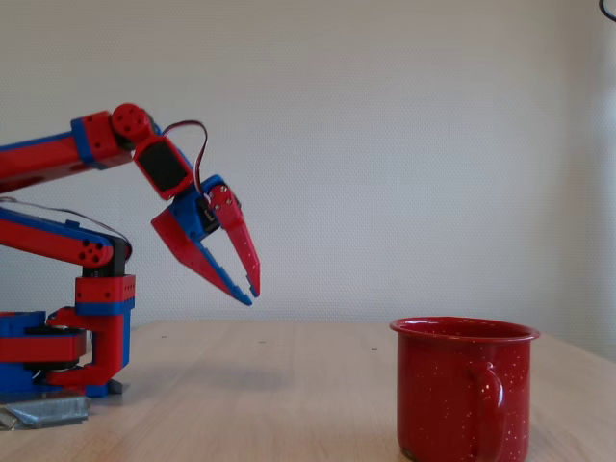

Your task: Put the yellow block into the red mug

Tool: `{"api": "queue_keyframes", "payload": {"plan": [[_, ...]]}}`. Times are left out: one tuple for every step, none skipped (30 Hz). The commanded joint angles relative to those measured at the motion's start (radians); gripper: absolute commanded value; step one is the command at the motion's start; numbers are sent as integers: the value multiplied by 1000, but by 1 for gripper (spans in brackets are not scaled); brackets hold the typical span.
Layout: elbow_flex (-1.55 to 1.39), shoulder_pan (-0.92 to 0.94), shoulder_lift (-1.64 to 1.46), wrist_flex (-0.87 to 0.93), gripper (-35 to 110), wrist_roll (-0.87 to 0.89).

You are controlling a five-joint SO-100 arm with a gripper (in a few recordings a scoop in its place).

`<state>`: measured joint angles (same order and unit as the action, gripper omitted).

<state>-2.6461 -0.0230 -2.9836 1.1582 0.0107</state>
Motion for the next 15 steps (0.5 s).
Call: {"api": "queue_keyframes", "payload": {"plan": [[-51, -25, -84, -8, 0, -5], [-77, -26, -107, -8, 0, -6], [-100, -26, -127, -8, 0, -2], [-121, -28, -146, -8, 0, 6], [-143, -29, -163, -8, 0, 12], [-164, -31, -178, -8, 0, 18], [-184, -31, -199, -6, 0, 21], [-199, -31, -219, -2, 0, 21], [-215, -31, -238, 2, 0, 21], [-229, -31, -256, 8, 0, 21], [-239, -32, -268, 17, 0, 20], [-249, -35, -279, 23, 0, 18], [-258, -35, -291, 26, 0, 17], [-265, -35, -301, 29, 0, 15], [-272, -35, -308, 31, 0, 15]]}}
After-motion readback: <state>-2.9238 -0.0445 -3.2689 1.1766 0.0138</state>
